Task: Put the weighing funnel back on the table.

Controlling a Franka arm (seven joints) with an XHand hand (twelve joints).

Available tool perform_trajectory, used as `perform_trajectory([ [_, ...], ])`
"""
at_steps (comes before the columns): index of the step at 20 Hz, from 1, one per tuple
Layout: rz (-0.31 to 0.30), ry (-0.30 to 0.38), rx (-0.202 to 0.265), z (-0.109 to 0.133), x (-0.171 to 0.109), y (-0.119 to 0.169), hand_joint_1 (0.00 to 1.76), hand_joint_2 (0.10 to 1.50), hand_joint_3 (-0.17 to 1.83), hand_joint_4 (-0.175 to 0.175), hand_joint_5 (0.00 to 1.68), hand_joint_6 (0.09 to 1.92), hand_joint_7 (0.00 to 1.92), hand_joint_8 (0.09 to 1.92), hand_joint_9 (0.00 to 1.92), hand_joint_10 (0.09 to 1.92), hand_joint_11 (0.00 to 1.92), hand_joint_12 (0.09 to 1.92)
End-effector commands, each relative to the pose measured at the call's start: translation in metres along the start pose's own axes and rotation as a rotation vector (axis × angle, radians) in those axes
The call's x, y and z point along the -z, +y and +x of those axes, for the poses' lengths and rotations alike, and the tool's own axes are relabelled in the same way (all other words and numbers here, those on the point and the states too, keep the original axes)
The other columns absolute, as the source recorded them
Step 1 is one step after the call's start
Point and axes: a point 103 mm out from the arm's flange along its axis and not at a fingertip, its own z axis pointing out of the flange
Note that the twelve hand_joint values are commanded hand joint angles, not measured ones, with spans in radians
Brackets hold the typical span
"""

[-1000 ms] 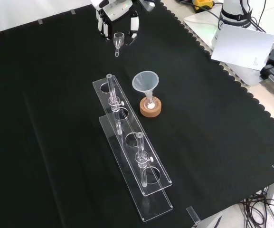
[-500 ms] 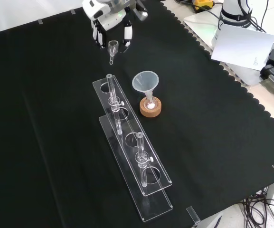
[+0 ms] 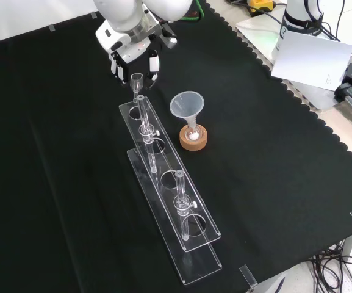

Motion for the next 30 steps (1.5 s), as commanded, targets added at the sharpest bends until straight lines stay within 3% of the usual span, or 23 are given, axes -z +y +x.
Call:
perform_trajectory([
  [1,0.0,-0.011,0.02,0.002,-0.011,0.016,1.16,0.64,0.56,0.175,1.51,0.17,0.97,0.54,1.38,0.09,1.14,0.79],
  [4,0.013,0.017,0.03,0.005,-0.019,0.025,1.16,0.64,0.56,0.175,1.51,0.17,0.97,0.55,1.38,0.09,1.14,0.79],
  [12,0.036,0.01,0.059,0.014,-0.037,0.046,1.16,0.64,0.56,0.175,1.51,0.17,0.97,0.55,1.38,0.09,1.14,0.8],
  [30,0.076,-0.03,0.058,0.021,-0.064,0.065,1.16,0.64,0.56,0.175,1.5,0.19,0.96,0.55,1.37,0.09,1.14,0.8],
])
